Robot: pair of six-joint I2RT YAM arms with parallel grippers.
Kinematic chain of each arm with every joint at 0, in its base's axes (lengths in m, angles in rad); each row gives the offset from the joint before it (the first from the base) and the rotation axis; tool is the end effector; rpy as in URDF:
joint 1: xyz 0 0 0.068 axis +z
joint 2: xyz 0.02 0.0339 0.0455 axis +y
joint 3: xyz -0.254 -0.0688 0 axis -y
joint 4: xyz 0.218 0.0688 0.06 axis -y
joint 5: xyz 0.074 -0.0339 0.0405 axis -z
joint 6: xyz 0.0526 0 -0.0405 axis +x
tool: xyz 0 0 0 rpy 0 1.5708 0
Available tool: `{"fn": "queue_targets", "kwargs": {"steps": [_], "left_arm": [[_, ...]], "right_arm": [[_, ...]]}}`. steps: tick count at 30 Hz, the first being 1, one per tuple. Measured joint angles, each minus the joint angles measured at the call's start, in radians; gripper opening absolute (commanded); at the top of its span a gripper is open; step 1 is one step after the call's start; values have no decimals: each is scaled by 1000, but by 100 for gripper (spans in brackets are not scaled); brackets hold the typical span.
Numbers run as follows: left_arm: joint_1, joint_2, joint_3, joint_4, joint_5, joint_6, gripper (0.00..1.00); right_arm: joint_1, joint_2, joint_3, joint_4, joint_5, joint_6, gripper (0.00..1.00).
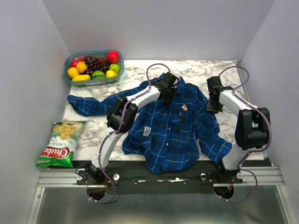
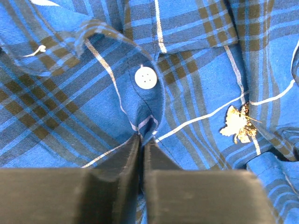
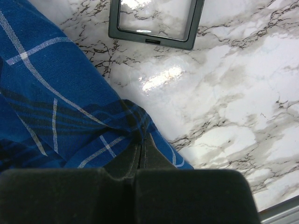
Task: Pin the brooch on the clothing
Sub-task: Smooth out the clothing with brooches at the center of the board.
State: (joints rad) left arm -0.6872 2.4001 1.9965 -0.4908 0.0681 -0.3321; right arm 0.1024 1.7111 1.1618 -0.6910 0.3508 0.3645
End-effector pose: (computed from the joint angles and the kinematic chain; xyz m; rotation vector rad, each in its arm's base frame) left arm 0.3924 -0.3266 0.1560 0.4778 2.4906 -0.5105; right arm 0.3130 0.0140 0.1856 0.4349 2.6850 -0.3639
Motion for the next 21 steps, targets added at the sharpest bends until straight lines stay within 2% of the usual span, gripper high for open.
{"fn": "queue_targets", "kwargs": {"steps": [9, 21], "left_arm": [[0, -23, -58, 54, 1, 14, 0], [-2, -37, -92, 91, 1, 19, 0]], "right_arm": [[-5, -4, 0, -14, 41, -8, 1], [-78, -17, 15, -37, 108, -29, 1]]}}
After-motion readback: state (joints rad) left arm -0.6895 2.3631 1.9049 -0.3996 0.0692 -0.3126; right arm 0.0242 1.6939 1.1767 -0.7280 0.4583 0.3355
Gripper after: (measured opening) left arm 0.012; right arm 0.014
